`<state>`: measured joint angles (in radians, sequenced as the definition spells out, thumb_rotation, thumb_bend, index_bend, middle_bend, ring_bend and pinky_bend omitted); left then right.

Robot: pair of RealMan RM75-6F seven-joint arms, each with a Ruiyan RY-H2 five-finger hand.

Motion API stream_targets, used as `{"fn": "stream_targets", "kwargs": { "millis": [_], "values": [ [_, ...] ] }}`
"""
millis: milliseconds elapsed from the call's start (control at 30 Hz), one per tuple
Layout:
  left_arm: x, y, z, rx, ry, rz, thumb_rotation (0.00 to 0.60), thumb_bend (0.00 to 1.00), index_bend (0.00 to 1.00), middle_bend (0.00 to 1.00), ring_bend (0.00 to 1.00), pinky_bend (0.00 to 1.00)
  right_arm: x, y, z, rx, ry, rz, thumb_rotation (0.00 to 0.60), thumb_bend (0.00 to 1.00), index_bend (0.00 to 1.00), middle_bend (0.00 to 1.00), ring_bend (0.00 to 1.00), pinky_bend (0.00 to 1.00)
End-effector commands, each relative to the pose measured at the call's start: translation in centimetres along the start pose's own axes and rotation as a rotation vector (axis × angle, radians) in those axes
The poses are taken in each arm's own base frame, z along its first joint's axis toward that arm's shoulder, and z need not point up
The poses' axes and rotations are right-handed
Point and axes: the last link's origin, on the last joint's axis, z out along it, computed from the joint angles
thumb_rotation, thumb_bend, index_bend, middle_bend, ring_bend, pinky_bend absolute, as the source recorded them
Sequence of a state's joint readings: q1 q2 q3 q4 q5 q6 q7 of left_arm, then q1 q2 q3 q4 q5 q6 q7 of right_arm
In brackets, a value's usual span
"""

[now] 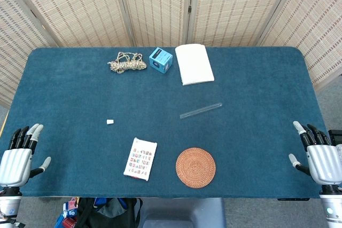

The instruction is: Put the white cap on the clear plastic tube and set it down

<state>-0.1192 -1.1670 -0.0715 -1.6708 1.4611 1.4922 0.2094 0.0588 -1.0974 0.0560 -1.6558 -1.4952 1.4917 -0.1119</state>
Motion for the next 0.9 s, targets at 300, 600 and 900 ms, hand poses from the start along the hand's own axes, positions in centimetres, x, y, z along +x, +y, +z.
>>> {"fn": "stream_targets", "kwargs": {
  "millis": [300, 600, 900],
  "values": [
    [0.0, 0.1, 0.0, -0.006, 0.001, 0.000, 0.600, 0.25, 0.01, 0.01, 0.04, 0.00, 0.1, -0.2, 0.0, 0.008, 0.001, -0.001, 0.600, 0.26, 0.08, 0.17, 0.10, 0.17],
    [0.5, 0.3, 0.5, -0.026, 0.016, -0.008, 0.600, 0.25, 0.01, 0.01, 0.05, 0.01, 0.2, -0.3, -0.1, 0.013, 0.009, -0.001, 0.600, 0.26, 0.08, 0.17, 0.10, 0.17],
    [1.0, 1.1, 1.7, -0.071, 0.030, -0.017, 0.600, 0.25, 0.04, 0.05, 0.10, 0.03, 1.1, -0.7, 1.0, 0.052, 0.012, -0.018, 0.600, 0.26, 0.08, 0.17, 0.10, 0.17]
  ]
}}
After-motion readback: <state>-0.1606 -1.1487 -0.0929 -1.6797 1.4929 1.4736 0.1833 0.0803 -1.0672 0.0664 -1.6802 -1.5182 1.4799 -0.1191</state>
